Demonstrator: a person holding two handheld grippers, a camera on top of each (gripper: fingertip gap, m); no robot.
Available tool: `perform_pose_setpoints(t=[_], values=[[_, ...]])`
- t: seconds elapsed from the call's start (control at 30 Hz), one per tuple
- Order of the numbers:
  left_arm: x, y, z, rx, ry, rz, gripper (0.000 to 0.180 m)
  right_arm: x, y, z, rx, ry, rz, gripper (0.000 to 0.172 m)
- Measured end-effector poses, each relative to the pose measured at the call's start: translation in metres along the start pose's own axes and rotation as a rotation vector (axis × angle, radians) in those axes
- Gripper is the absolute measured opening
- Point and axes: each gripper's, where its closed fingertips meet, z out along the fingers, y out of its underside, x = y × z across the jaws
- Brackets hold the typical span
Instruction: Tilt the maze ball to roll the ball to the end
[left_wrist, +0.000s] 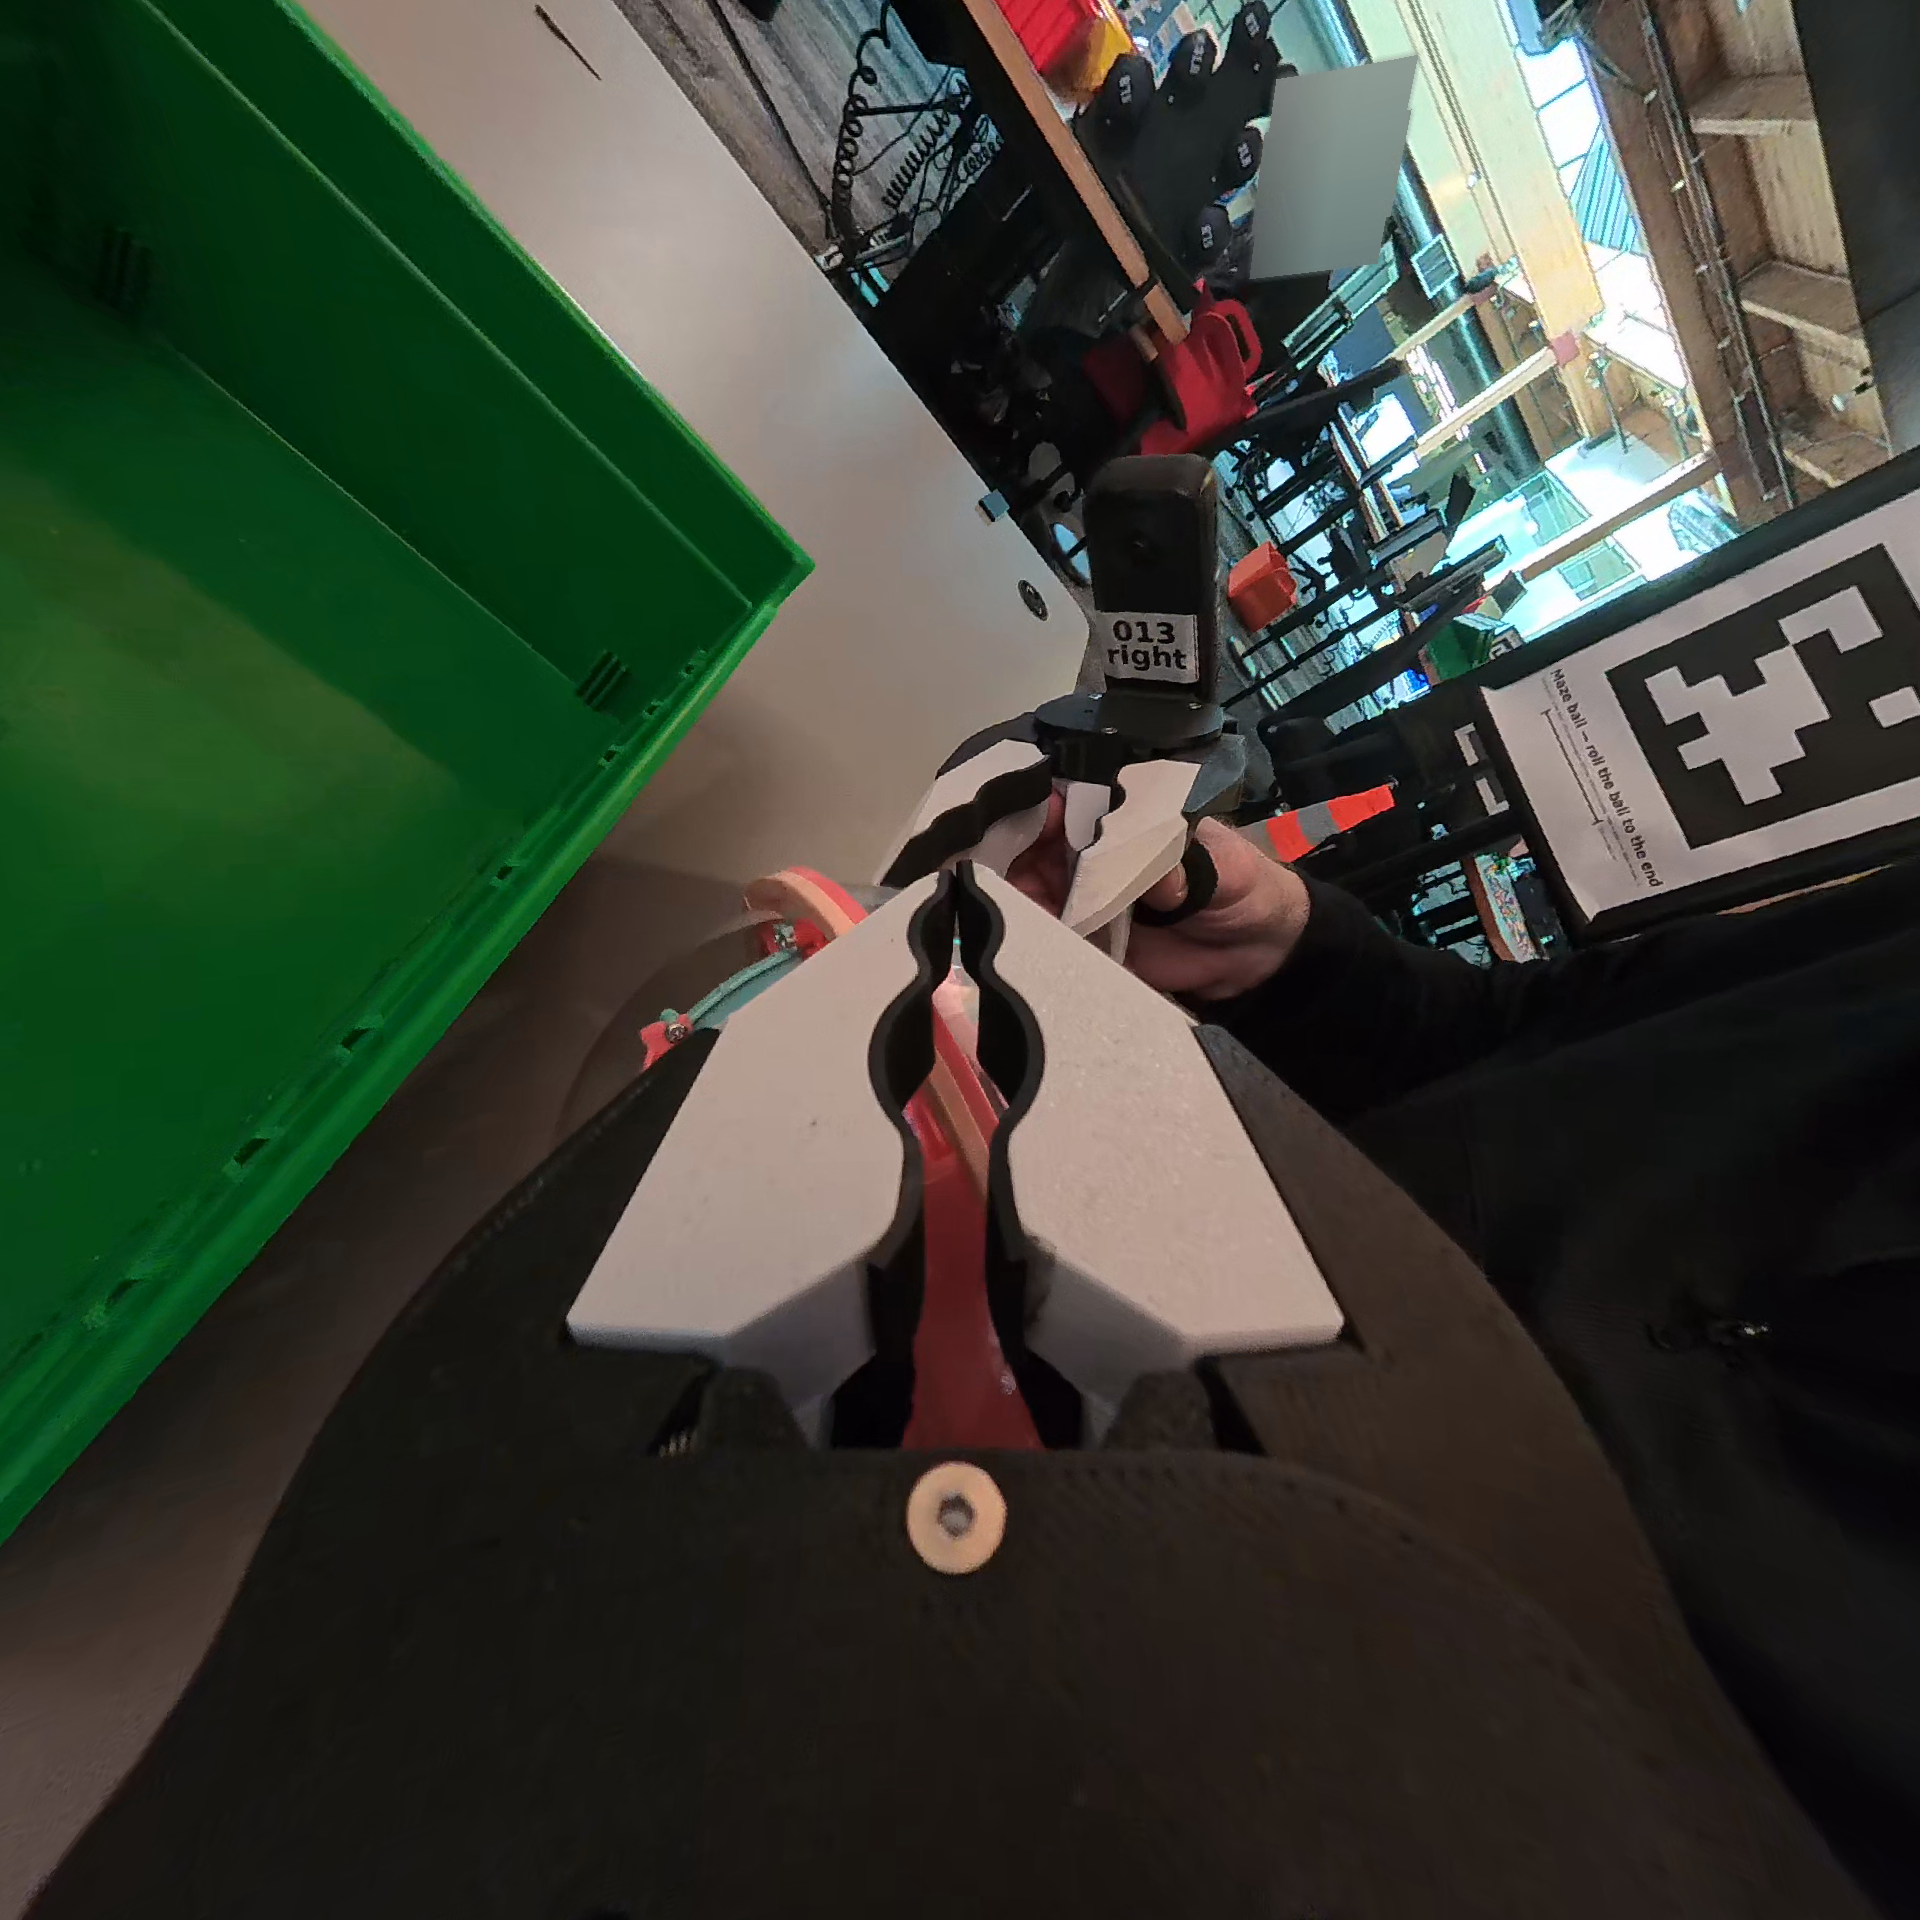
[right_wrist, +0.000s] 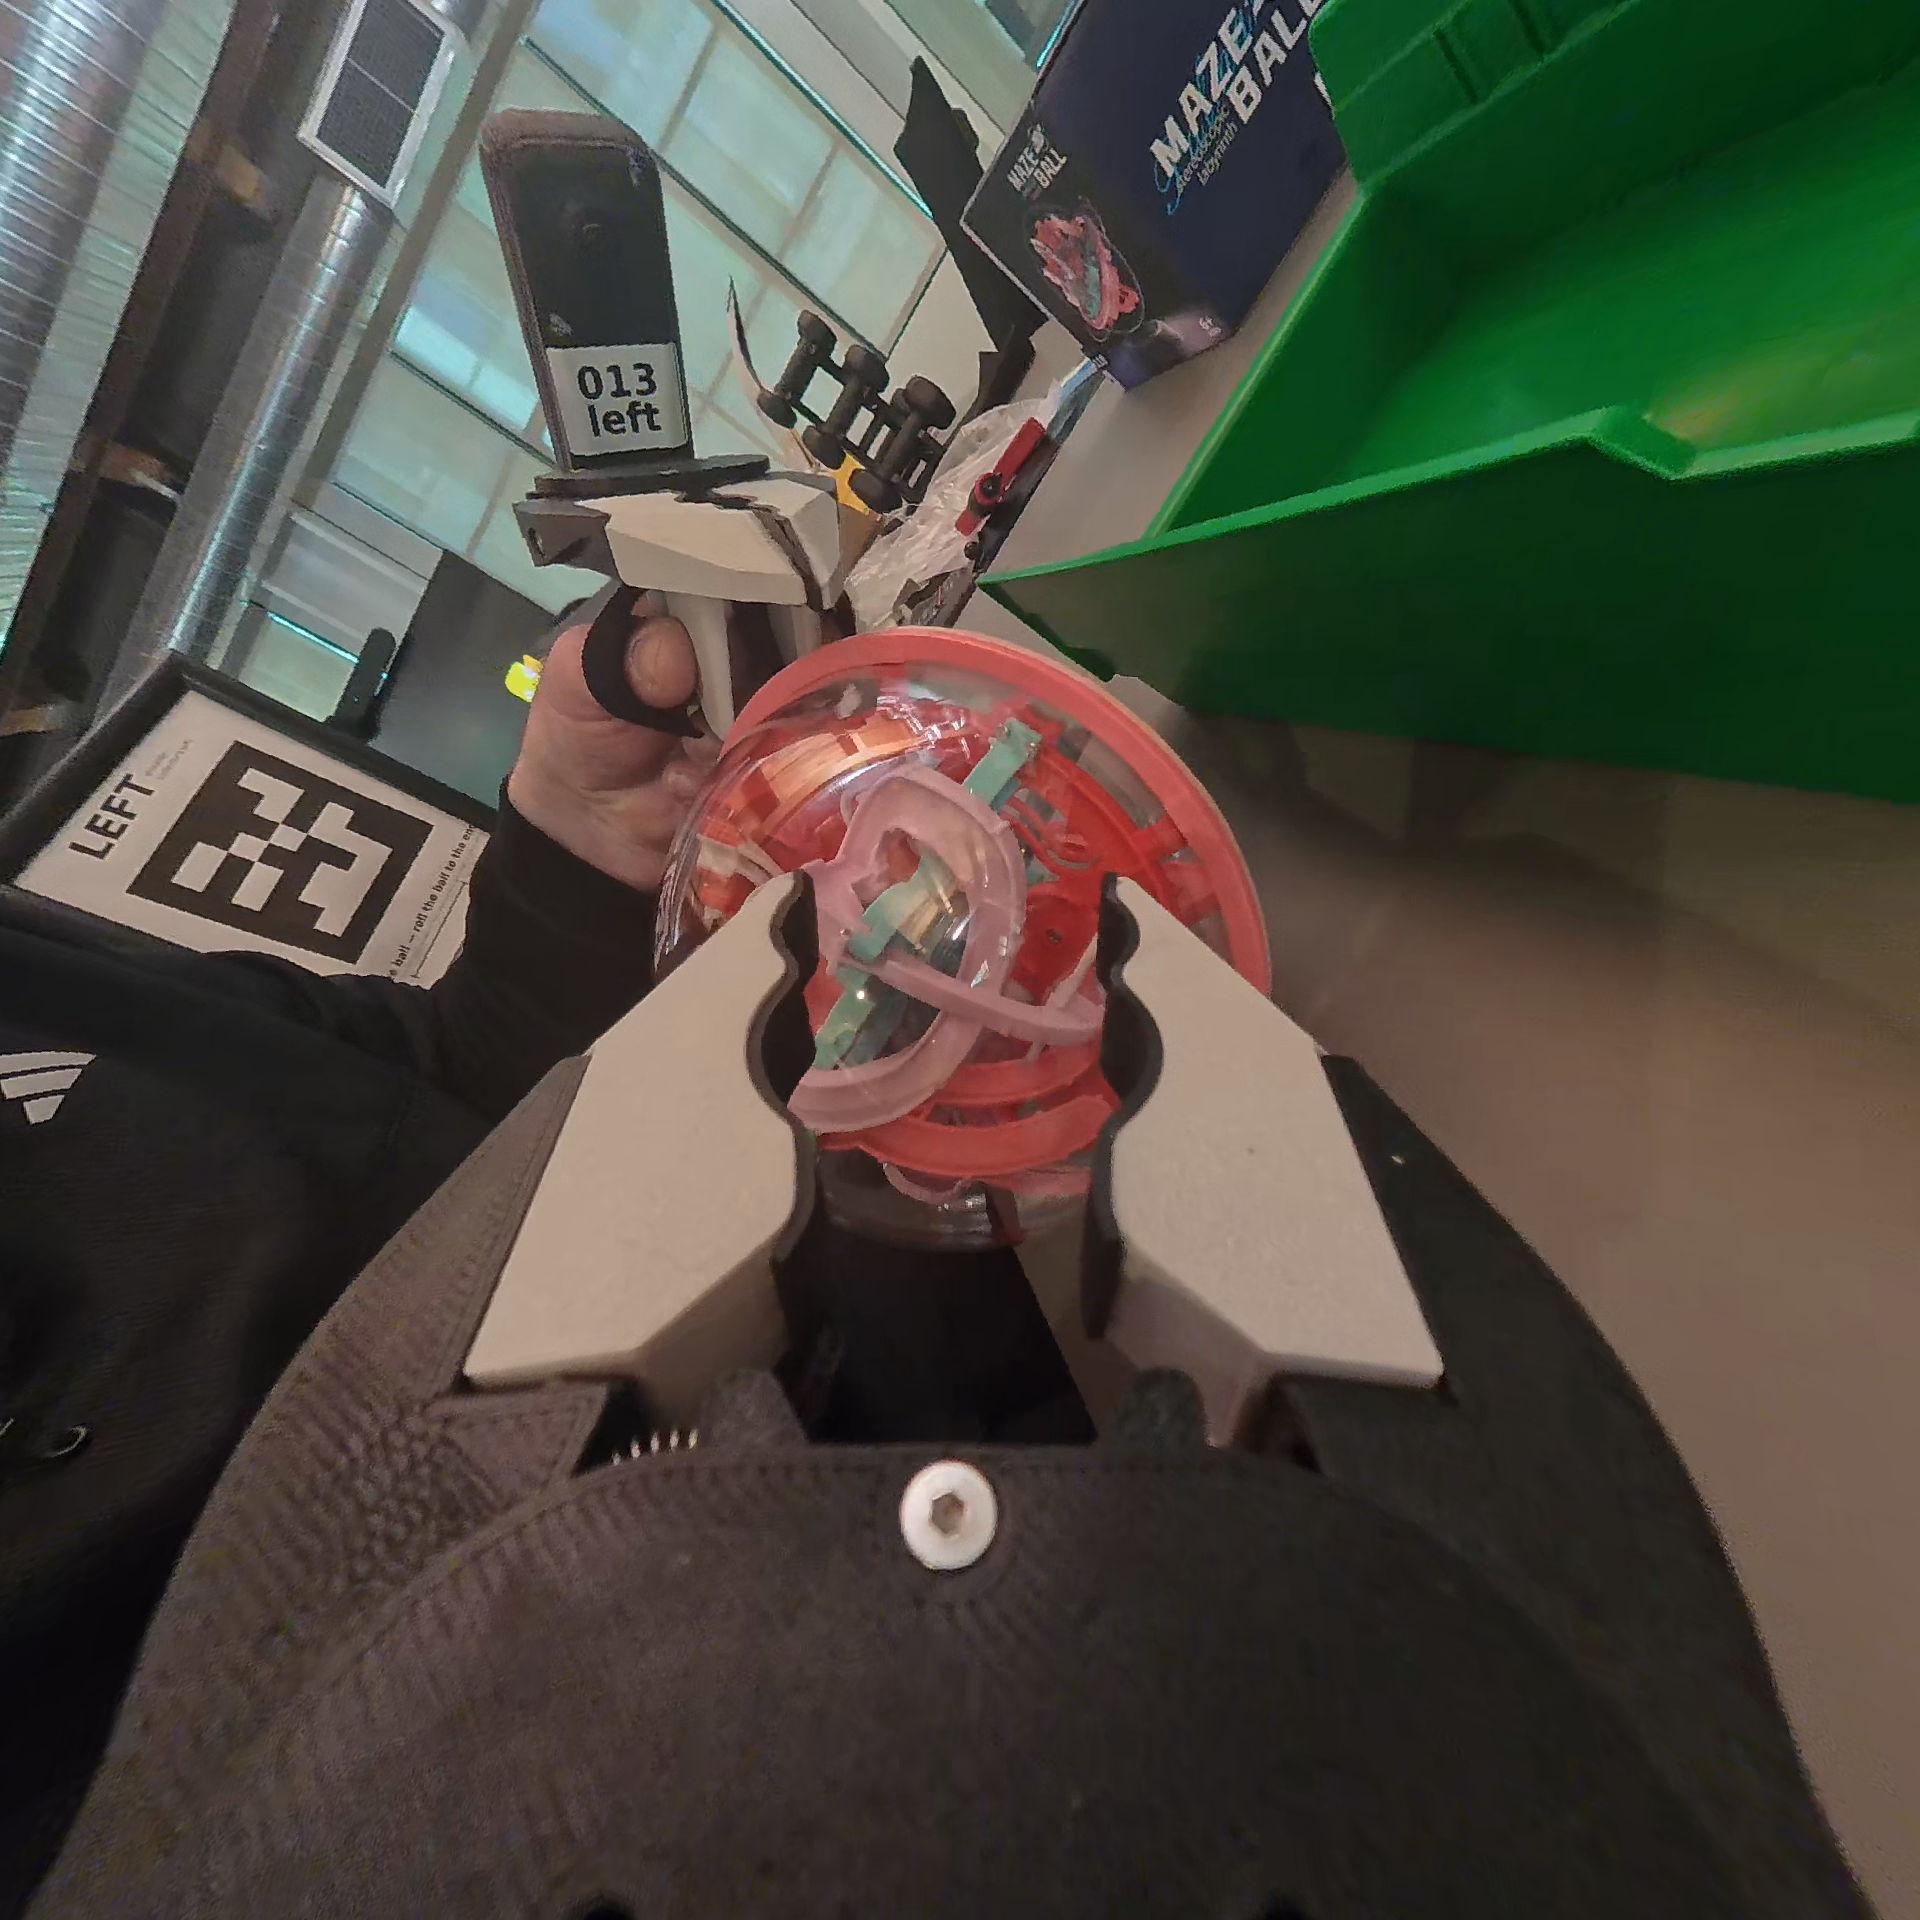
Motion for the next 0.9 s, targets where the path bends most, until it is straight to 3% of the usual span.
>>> perform_pose_setpoints(t=[0.57,0.67,0.73,0.8,0.9], values=[[0.012,0.002,0.019,-0.004,0.014,0.015,0.0,0.011,-0.001,-0.002,0.022,0.02,0.032,0.045],[0.01,0.005,0.024,-0.019,0.005,0.023,0.0,0.012,0.003,0.003,-0.007,0.012,0.017,0.036],[0.007,0.008,0.029,-0.022,-0.003,0.026,0.0,0.012,0.009,0.007,-0.034,-0.004,0.009,0.011],[0.006,0.011,0.034,-0.015,0.005,0.017,0.0,0.015,0.017,0.01,-0.06,-0.003,0.012,0.001],[-0.001,0.019,0.041,0.006,-0.004,-0.01,0.0,0.018,0.027,0.014,-0.1,-0.011,0.028,0.0]])
